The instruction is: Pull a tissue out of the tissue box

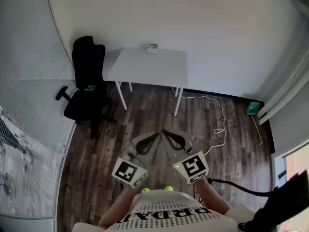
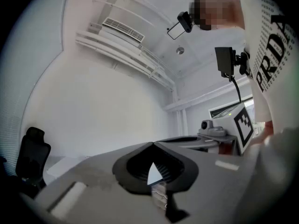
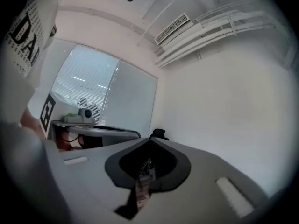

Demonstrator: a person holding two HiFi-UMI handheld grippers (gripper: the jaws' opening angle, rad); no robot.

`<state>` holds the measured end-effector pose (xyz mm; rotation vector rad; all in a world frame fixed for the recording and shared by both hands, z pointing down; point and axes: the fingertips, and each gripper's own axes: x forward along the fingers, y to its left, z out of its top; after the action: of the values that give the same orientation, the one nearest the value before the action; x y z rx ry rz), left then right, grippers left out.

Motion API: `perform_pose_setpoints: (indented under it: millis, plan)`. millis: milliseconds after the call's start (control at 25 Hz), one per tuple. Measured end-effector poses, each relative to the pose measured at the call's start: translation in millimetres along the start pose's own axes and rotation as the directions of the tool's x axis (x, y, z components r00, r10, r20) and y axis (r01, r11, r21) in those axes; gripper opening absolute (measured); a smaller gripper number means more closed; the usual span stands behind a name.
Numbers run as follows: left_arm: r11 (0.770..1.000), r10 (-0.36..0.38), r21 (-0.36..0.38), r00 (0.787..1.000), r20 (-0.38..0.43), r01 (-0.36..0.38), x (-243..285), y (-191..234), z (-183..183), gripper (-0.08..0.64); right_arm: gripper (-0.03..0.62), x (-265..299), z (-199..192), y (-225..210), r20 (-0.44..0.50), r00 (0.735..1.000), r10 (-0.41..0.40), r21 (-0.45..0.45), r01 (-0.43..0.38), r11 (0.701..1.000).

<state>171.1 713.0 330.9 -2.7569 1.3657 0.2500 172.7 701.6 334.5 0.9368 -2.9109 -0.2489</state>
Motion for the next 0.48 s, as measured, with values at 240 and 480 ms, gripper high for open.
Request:
perform_pose_setpoints:
  millis: [240,480]
  plan:
    - [1.0,-0.005,0.003,1.0,-0.006,0.005,-4,-1,-3,-0.008,0.006,0,-5,4,-0.005,1.0,0.002,-0.003,-0.002,1.0]
    - [1.0,0.002,-0.004,1.0,0.005,-0.002,-12,3,1,-0.009,0.006,3,-2,12,0.006,1.0,-0.004,0.016,0.004,1.0]
